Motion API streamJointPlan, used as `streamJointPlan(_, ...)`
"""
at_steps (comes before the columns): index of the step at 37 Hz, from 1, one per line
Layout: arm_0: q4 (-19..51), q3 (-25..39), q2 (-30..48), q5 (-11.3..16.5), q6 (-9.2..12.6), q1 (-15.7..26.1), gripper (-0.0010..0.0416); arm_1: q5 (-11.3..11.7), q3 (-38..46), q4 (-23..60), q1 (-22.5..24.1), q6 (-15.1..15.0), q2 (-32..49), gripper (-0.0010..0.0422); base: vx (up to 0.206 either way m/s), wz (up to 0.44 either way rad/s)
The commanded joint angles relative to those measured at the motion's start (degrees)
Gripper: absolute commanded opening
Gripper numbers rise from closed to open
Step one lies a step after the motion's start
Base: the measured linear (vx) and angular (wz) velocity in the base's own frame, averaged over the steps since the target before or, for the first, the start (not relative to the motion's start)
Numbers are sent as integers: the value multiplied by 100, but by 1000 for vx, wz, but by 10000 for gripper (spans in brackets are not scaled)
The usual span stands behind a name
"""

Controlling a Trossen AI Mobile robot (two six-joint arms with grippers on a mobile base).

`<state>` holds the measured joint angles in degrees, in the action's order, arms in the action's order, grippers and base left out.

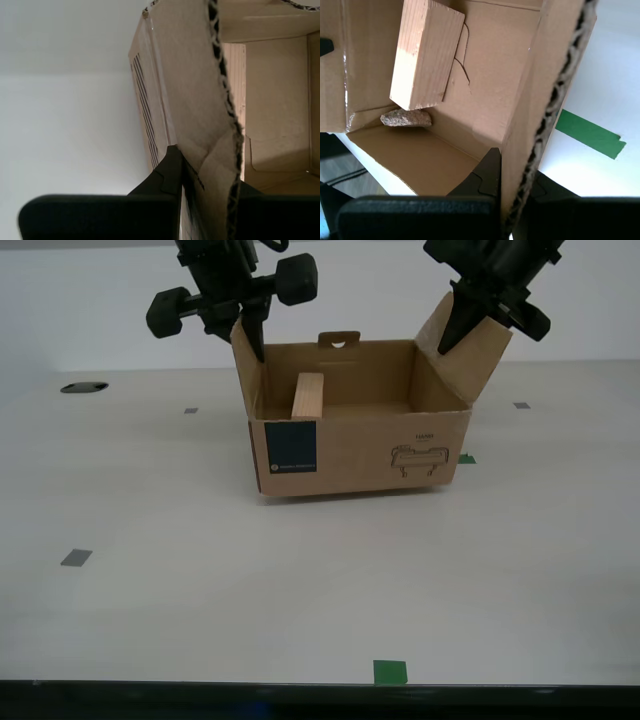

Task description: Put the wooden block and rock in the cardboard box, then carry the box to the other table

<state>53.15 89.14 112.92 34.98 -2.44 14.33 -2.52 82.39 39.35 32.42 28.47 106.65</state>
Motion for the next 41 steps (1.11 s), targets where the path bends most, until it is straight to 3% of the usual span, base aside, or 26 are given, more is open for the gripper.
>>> streamJointPlan(1,-13,9,-203,164,127,22,-1,-369,138,-85,11,-245,-11,-2,0,0)
streamJointPlan(11,-9,4,-645,160,422,26,-1,-831,247,-109,-33,-525,-17,-2,-14,-2)
streamJointPlan(19,-13,4,-791,160,461,28,-1,-1058,214,-120,-201,-662,-63,-2,-28,4)
streamJointPlan(25,-22,4,-791,157,507,31,-1,-1106,181,-138,-365,-833,-238,-2,-36,9)
streamJointPlan(29,-17,4,-791,160,555,31,-1,-1314,181,-151,-433,-942,-337,-2,-48,12)
streamJointPlan(34,-35,4,-791,153,575,31,-1,-1373,181,-175,-437,-1040,-350,-2,-75,23)
streamJointPlan(41,-39,4,-791,111,599,31,-1,-1711,181,-267,-479,-1113,-393,-2,-95,17)
